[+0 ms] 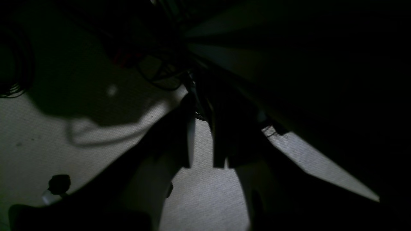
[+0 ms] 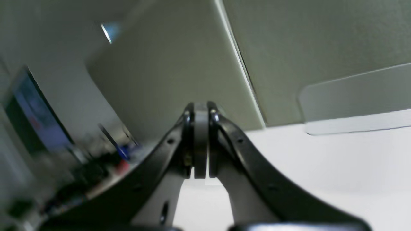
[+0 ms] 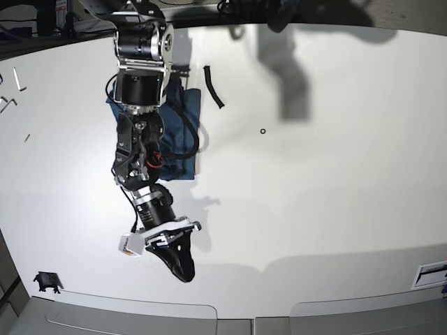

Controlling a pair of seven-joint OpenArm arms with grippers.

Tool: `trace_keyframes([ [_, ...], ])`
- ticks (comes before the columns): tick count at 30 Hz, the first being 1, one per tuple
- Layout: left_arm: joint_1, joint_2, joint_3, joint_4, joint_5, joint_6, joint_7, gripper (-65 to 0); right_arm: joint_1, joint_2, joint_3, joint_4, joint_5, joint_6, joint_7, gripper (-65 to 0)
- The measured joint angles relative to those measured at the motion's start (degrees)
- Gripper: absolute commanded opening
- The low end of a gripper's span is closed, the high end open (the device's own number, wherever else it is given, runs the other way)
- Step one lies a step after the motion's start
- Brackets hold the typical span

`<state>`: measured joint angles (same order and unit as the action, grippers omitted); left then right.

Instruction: Fold the T-shirt properly

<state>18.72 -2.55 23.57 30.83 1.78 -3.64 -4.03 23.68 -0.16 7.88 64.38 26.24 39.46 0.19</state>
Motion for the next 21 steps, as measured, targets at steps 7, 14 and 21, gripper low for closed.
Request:
trace_keyframes([
  [7,0.0,0.0,0.0,0.0,0.0,0.0,0.0,-56.9,0.0,0.0,0.1,0.0,5.7,-0.2,-2.3,-65.0],
  [14,0.0,0.0,0.0,0.0,0.0,0.0,0.0,-56.9,0.0,0.0,0.1,0.0,5.5,-0.2,-15.1,-65.0],
  [21,0.0,0.0,0.0,0.0,0.0,0.0,0.0,-56.9,0.1,0.0,0.1,0.0,14.1,-0.2,-19.9,-65.0],
])
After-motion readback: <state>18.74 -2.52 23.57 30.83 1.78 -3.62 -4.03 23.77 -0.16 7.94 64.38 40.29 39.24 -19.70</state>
